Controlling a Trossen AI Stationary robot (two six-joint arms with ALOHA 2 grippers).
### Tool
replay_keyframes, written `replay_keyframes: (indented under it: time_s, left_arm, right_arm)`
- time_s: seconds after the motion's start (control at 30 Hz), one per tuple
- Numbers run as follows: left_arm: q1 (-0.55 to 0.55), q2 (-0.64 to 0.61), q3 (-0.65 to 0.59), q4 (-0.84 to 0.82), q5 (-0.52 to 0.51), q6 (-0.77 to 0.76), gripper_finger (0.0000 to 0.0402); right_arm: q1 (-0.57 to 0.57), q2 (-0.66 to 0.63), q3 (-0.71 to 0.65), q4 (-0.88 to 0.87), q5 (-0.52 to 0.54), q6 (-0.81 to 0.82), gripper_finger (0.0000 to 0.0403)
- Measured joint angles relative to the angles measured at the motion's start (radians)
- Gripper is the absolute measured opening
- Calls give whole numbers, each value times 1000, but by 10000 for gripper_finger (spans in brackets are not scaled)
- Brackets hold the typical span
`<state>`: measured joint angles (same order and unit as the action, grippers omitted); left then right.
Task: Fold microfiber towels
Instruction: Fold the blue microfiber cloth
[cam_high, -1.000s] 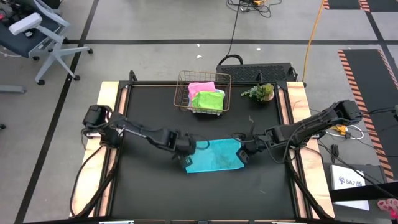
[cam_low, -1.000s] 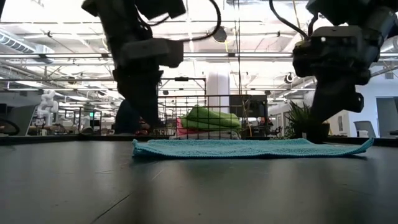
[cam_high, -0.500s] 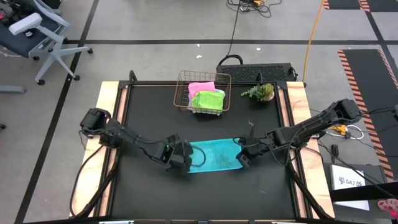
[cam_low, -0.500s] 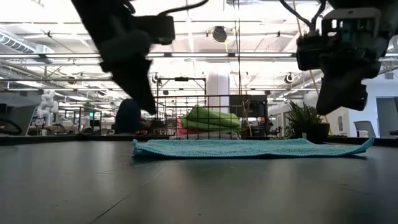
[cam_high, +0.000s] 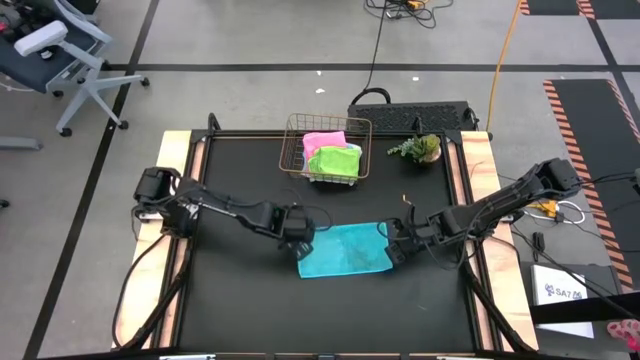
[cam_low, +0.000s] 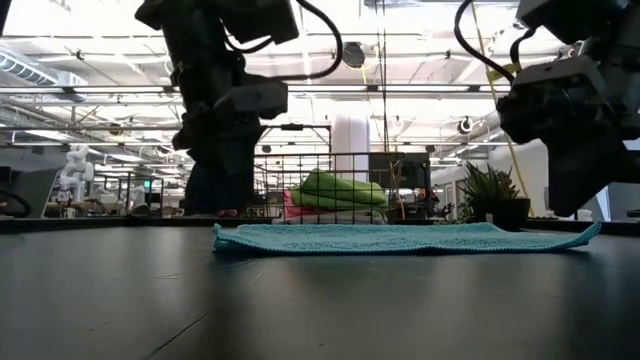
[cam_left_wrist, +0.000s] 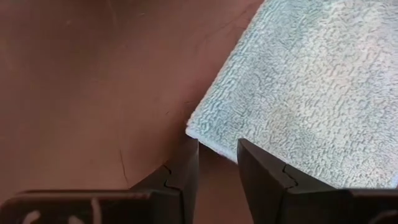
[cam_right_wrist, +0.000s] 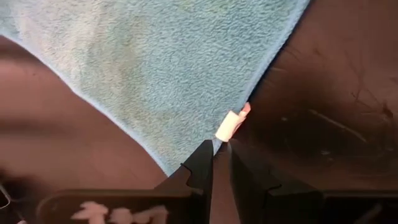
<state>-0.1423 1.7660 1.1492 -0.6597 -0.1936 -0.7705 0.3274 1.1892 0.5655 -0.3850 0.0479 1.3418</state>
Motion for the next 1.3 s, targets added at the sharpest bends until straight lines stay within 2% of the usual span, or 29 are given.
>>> replay_keyframes:
  time_s: [0.2, 0.4, 0.77, 1.0, 1.3]
  left_arm:
    - [31, 0, 0, -2, 5, 6, 113]
    - [62, 0, 0, -3, 68, 46, 113]
    - [65, 3, -16, 15, 59, 135, 113]
    - [76, 9, -96, 44, 88, 52, 114]
    - [106, 9, -99, 103, 125, 24, 114]
  right_arm:
    - [2, 0, 0, 0, 2, 0, 38]
    - [2, 0, 0, 3, 2, 0, 38]
    - [2, 0, 0, 9, 3, -1, 39]
    - [2, 0, 0, 15, 3, -20, 39]
    - [2, 0, 0, 14, 0, -26, 39]
